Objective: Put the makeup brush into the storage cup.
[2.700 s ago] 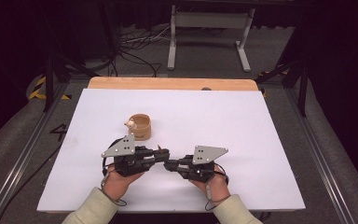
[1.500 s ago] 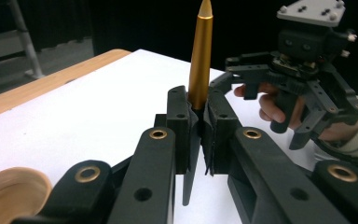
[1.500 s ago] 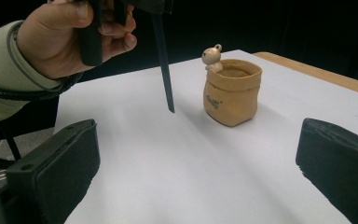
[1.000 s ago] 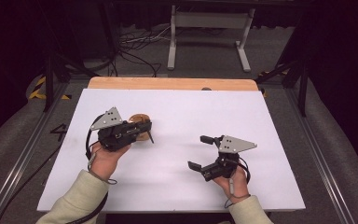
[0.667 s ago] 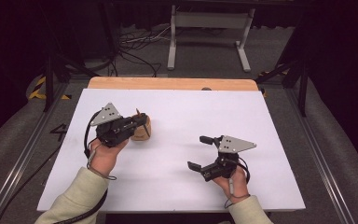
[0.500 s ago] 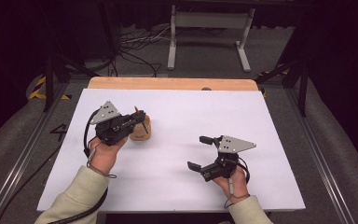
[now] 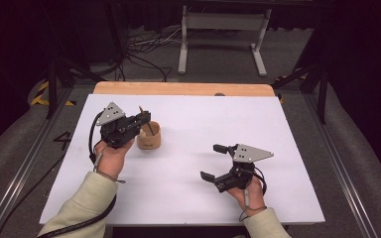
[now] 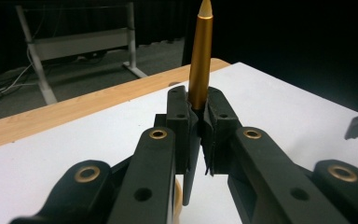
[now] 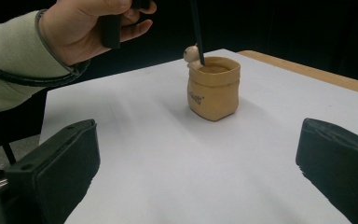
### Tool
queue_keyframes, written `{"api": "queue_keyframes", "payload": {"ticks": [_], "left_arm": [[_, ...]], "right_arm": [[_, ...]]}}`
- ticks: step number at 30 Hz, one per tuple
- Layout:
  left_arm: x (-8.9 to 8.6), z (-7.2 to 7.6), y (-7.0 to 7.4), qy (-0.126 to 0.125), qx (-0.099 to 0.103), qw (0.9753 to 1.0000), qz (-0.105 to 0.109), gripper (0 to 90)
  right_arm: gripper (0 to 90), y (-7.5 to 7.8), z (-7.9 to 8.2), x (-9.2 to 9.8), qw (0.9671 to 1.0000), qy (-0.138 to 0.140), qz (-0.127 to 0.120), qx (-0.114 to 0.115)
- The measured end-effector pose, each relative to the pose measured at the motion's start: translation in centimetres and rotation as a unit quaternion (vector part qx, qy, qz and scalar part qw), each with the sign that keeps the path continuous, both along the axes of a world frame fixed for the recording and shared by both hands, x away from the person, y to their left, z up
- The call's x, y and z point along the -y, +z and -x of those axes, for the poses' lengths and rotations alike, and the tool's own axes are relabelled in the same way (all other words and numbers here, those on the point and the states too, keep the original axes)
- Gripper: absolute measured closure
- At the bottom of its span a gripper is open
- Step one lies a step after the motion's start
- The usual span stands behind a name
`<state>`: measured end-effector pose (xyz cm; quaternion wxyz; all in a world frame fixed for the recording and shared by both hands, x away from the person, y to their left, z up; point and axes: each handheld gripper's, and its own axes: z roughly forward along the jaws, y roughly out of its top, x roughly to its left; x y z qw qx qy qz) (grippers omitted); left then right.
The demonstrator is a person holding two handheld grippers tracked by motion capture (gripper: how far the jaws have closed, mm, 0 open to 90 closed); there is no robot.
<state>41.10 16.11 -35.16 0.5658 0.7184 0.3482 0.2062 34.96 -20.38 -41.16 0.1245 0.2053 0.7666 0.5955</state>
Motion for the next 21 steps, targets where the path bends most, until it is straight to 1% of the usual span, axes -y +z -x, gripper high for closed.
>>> {"api": "queue_keyframes", "payload": {"ticks": [4, 15, 21], "left_arm": [[0.0, -0.3, 0.0, 0.006, -0.001, 1.0000, -0.003, 83.0], [0.1, -1.4, -0.3, 0.036, -0.007, 0.9992, -0.013, 83.0], [0.2, -1.8, -0.6, 0.039, -0.014, 0.9990, -0.015, 83.0]], "right_arm": [[0.0, 0.0, 0.0, 0.1, 1.0000, -0.003, -0.002, 0.002], [0.0, 0.1, 0.0, 0.3, 1.0000, -0.004, -0.002, 0.003], [0.0, 0.1, 0.0, 0.3, 1.0000, -0.003, -0.002, 0.003]]}}
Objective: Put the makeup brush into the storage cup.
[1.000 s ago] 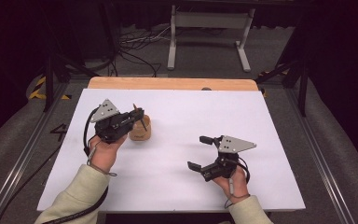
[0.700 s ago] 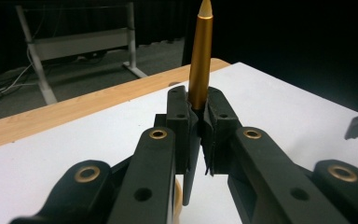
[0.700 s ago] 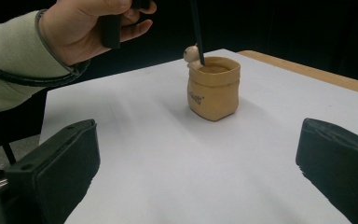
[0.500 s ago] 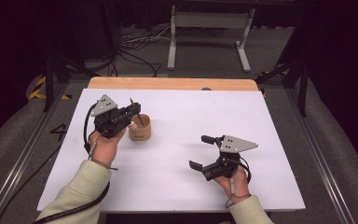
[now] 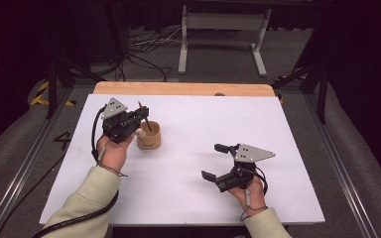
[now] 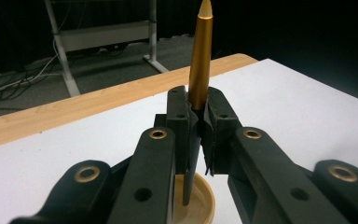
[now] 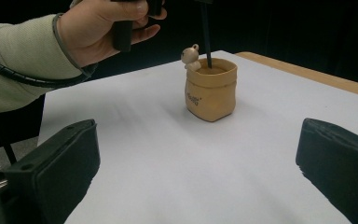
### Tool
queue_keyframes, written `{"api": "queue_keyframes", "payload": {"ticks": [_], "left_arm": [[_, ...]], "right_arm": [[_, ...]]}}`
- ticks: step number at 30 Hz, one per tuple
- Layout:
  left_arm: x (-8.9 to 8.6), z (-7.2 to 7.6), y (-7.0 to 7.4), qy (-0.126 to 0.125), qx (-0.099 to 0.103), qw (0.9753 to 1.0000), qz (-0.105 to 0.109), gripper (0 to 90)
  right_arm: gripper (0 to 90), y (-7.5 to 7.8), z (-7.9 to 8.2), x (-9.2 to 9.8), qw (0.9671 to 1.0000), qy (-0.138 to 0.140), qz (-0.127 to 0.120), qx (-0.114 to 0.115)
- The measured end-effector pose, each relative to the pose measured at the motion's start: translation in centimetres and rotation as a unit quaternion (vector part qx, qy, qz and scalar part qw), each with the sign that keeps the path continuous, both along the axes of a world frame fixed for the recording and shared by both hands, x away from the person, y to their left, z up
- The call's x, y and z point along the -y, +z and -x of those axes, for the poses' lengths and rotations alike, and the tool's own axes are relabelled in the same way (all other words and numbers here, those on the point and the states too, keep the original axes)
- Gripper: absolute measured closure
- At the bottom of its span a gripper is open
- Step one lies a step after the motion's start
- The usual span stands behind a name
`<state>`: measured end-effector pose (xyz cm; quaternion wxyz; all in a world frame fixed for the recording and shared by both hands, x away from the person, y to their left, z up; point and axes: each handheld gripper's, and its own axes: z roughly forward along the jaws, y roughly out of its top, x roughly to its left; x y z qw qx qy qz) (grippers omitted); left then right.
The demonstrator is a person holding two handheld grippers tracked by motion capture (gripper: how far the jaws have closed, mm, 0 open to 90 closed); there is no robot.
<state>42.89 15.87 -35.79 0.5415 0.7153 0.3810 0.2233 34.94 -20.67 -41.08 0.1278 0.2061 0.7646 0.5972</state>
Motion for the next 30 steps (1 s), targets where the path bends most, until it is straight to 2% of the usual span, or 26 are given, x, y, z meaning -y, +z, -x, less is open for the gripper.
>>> {"api": "queue_keyframes", "payload": {"ticks": [3, 19, 30], "left_arm": [[0.1, -0.3, -0.5, -0.002, -0.005, 1.0000, -0.006, 82.9], [0.0, -1.1, -2.1, 0.001, -0.032, 0.9995, -0.009, 82.8], [0.1, -1.4, -2.7, -0.012, -0.047, 0.9987, -0.013, 82.6]], "right_arm": [[0.0, 0.0, 0.0, 0.0, 1.0000, 0.003, -0.007, -0.001], [0.0, 0.0, 0.0, 0.0, 1.0000, 0.005, -0.006, -0.002], [0.0, 0.1, 0.0, 0.0, 0.9999, 0.006, -0.009, -0.001]]}}
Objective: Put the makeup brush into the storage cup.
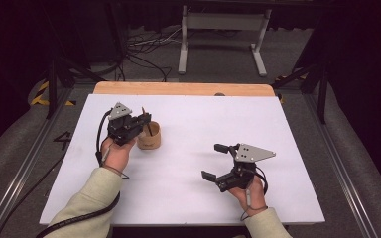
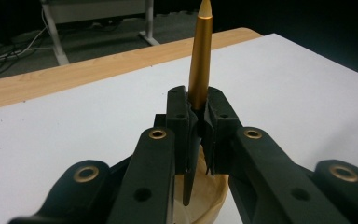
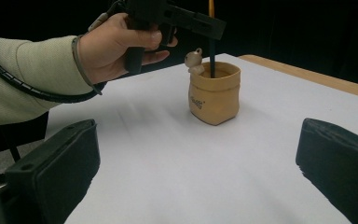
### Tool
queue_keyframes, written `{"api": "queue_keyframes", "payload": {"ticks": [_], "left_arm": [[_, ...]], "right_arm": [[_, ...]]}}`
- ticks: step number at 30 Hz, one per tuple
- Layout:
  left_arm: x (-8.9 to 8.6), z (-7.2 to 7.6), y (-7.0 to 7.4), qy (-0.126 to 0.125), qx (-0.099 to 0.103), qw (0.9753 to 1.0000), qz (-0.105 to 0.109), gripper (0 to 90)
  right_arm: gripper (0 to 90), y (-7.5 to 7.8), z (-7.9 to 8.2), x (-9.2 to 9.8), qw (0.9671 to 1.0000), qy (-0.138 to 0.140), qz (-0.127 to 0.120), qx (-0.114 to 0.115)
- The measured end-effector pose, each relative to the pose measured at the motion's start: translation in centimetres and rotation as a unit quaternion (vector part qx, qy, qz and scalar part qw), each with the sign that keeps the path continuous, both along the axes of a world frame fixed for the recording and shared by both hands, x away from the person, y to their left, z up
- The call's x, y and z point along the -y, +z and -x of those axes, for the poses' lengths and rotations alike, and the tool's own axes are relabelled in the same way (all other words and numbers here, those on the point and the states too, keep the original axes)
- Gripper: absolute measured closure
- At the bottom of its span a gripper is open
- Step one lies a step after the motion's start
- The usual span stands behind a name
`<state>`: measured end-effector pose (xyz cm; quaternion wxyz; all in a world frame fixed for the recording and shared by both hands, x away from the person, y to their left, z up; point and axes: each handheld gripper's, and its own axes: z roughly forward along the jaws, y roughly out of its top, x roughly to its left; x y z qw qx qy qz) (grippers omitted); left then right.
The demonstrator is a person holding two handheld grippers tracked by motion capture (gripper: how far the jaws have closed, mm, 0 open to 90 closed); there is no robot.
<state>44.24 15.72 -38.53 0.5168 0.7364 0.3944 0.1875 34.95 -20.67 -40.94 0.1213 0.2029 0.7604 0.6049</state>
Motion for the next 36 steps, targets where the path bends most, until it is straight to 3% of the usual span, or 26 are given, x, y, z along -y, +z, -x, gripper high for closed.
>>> {"api": "queue_keyframes", "payload": {"ticks": [4, 5, 6, 8, 9, 12, 14, 20, 24, 27, 36], "left_arm": [[-0.2, 0.1, -0.3, -0.007, -0.007, 0.9999, 0.007, 78.7], [-0.3, 0.1, -0.4, -0.011, -0.006, 0.9998, 0.013, 67.6], [-0.7, 0.2, -0.3, -0.020, 0.007, 0.9995, 0.025, 50.0], [-0.8, 0.4, -0.3, -0.023, 0.011, 0.9992, 0.030, 40.4], [-1.0, 0.5, -0.2, -0.026, 0.017, 0.9990, 0.032, 40.4], [-1.6, 0.8, 0.3, -0.030, 0.043, 0.9981, 0.034, 20.6], [-2.0, 1.1, 0.6, -0.031, 0.047, 0.9977, 0.038, 15.3], [-2.8, 1.9, 1.4, -0.038, 0.060, 0.9965, 0.044, 9.4], [-3.3, 3.0, 1.9, -0.067, 0.068, 0.9944, 0.045, 6.6], [-3.8, 4.0, 2.3, -0.084, 0.073, 0.9922, 0.057, 4.9], [-4.7, 6.6, 2.3, -0.117, 0.082, 0.9875, 0.066, 2.9]], "right_arm": [[0.0, 0.1, -0.1, 0.0, 1.0000, 0.001, -0.001, 0.001], [0.0, 0.1, -0.1, 0.0, 1.0000, 0.002, -0.001, 0.002], [0.0, 0.2, -0.1, 0.0, 1.0000, 0.001, -0.003, 0.003], [0.0, 0.2, -0.1, 0.1, 1.0000, 0.000, -0.005, 0.004], [0.0, 0.2, -0.1, 0.1, 1.0000, 0.000, -0.005, 0.004], [0.0, 0.3, -0.2, 0.2, 1.0000, -0.003, -0.005, 0.004], [0.0, 0.3, -0.2, 0.3, 1.0000, -0.004, -0.007, 0.006], [0.0, 0.7, -0.2, 0.8, 0.9999, -0.011, -0.009, 0.010], [0.0, 1.0, -0.3, 1.3, 0.9997, -0.016, -0.007, 0.016], [0.0, 1.4, -0.3, 1.9, 0.9995, -0.023, -0.004, 0.023], [0.0, 2.1, -0.4, 4.0, 0.9986, -0.038, -0.003, 0.035]]}}
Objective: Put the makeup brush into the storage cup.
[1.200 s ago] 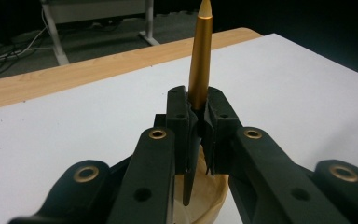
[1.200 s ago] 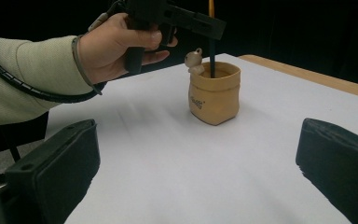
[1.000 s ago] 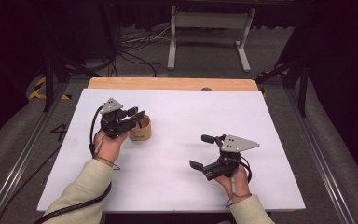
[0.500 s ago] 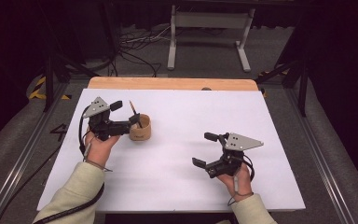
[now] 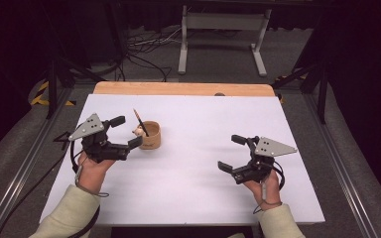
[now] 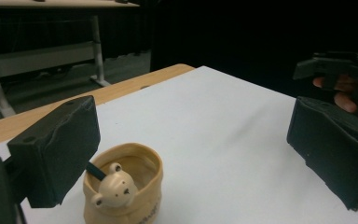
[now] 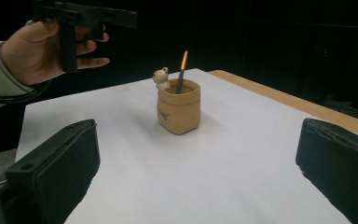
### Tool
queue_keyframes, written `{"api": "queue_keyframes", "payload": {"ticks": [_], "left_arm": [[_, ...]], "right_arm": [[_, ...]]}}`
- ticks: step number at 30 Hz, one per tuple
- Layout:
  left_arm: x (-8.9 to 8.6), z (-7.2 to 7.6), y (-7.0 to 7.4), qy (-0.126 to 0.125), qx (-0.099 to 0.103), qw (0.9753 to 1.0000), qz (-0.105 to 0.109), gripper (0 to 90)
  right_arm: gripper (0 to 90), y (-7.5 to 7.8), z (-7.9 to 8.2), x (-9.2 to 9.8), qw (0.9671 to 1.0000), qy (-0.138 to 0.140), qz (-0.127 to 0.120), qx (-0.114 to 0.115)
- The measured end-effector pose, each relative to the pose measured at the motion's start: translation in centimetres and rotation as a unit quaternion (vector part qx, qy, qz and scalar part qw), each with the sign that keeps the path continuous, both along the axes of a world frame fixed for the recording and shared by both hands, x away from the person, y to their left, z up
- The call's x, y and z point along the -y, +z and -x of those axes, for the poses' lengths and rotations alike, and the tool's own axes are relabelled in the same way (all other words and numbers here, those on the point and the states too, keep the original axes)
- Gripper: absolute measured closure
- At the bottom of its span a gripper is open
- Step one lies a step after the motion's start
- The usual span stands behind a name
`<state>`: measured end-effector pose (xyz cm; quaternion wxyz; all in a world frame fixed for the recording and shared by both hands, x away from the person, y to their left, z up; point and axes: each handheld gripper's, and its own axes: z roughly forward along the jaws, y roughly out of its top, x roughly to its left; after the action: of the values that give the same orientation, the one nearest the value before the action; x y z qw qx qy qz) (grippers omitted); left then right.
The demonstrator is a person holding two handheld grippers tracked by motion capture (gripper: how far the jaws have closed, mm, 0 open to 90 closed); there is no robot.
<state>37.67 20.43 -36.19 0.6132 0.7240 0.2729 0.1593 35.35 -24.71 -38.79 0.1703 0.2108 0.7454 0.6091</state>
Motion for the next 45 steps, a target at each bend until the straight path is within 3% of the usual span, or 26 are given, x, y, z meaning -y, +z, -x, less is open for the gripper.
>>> {"api": "queue_keyframes", "payload": {"ticks": [17, 25, 35, 41, 45], "left_arm": [[-1.6, 2.8, -2.1, -0.046, -0.007, 0.9989, 0.010, 0.7], [-1.9, 3.2, -4.0, -0.043, -0.024, 0.9988, -0.004, 0.5], [-2.0, 3.4, -5.9, -0.046, -0.040, 0.9981, -0.002, 0.5], [-2.2, 3.5, -7.2, -0.034, -0.059, 0.9977, 0.000, 0.4], [-2.4, 3.6, -7.7, -0.031, -0.060, 0.9977, 0.001, 0.5]], "right_arm": [[0.0, -0.9, 0.6, 2.2, 0.9999, -0.002, 0.010, 0.005], [0.0, -1.6, 0.9, 2.6, 0.9999, 0.004, 0.009, 0.007], [0.0, -2.6, 1.5, 3.3, 0.9998, 0.002, 0.011, 0.016], [0.0, -3.4, 1.7, 3.6, 0.9997, -0.002, 0.018, 0.018], [0.0, -3.8, 1.8, 3.8, 0.9997, -0.002, 0.020, 0.017]]}}
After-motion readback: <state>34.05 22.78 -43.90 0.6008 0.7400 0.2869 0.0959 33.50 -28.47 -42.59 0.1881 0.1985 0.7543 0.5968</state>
